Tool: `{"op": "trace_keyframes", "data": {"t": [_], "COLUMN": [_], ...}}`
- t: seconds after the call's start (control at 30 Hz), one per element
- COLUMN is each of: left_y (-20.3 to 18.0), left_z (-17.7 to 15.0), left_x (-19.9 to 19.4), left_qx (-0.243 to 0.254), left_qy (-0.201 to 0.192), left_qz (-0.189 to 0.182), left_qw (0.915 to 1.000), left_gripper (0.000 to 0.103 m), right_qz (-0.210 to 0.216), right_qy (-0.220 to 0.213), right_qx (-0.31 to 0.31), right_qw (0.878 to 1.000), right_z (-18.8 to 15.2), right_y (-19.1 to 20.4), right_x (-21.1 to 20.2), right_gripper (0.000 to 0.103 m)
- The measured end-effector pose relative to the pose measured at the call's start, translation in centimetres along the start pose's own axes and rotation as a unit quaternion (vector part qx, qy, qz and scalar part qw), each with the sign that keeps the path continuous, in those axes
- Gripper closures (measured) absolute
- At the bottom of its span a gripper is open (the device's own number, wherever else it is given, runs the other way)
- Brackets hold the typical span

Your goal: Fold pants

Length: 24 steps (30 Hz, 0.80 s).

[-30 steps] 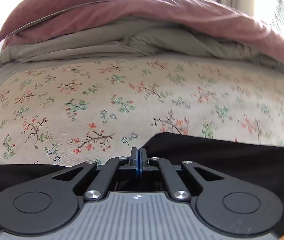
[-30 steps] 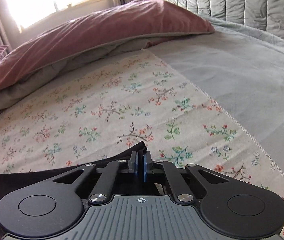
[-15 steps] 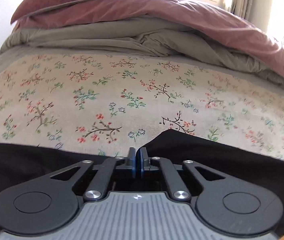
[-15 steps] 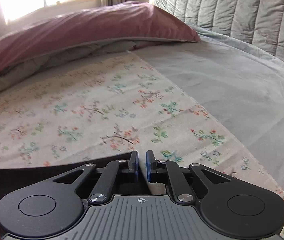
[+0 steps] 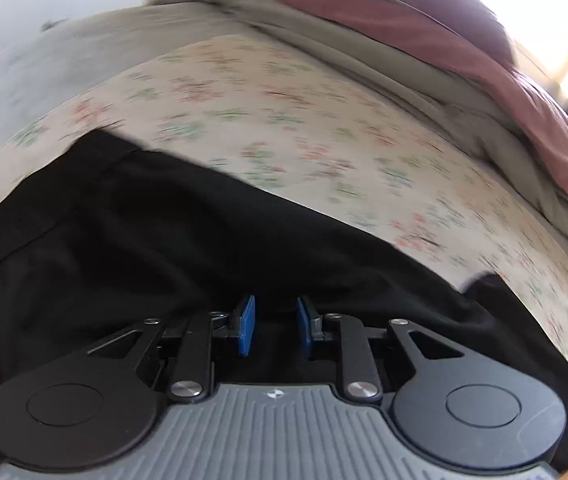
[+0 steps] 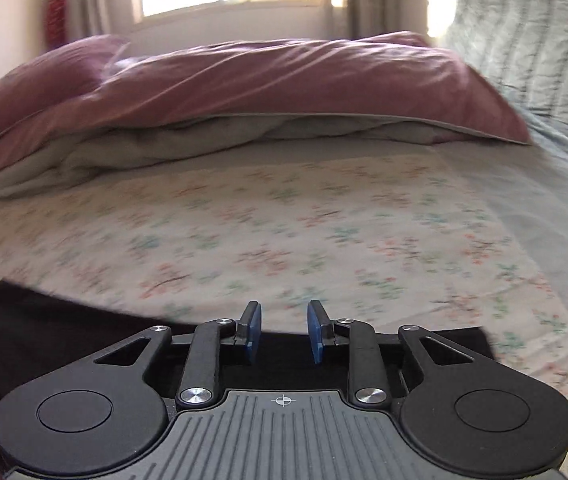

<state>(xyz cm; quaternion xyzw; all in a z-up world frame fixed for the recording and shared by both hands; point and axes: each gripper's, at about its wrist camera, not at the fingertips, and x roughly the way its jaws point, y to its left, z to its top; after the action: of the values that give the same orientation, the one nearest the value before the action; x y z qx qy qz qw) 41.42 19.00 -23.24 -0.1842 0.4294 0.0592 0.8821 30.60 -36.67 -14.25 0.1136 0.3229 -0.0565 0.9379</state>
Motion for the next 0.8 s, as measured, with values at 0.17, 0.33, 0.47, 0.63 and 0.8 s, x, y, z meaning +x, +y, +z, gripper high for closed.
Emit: {"op": "trace_keyframes", "data": {"t": [0.17,0.33,0.47,0.63,0.8], "left_y": [1.3,2.7,5.4,6.2,2.6], "left_z": [0.0,0.8,0.8,0.5,-0.5], "left_x": [-0.6,-1.5,-2.6,-4.3,-6.7], "left_qx": [-0.027,0.001,0.002,-0.014,-0.009], "left_qy": [-0.015,-0.034,-0.04,-0.034,-0.006], "left_qz": [-0.005,0.018,0.051,0.04,-0.035], "left_qw": [0.9995,0.9993,0.9979,0.9985,0.9993], "left_gripper": [0.068,0.067,0.067,0.066,0.048], "right_qz": [0.098,0.065,0.047,0.006,0.164], "right_qy": [0.104,0.128,0.139,0.117,0.037], "right_qx": [-0.153,-0.184,-0.164,-0.198,-0.261], "right_qw": [0.978,0.972,0.975,0.973,0.95], "right_z": [-4.7,-6.3,-6.2,-6.2,-7.2], "right_y": [9.8,10.8,9.1,10.9,16.8], "right_x": [2.8,4.6,4.3,2.9,-2.2], "right_gripper": [0.067,0.036,0.036,0.036,0.036]}}
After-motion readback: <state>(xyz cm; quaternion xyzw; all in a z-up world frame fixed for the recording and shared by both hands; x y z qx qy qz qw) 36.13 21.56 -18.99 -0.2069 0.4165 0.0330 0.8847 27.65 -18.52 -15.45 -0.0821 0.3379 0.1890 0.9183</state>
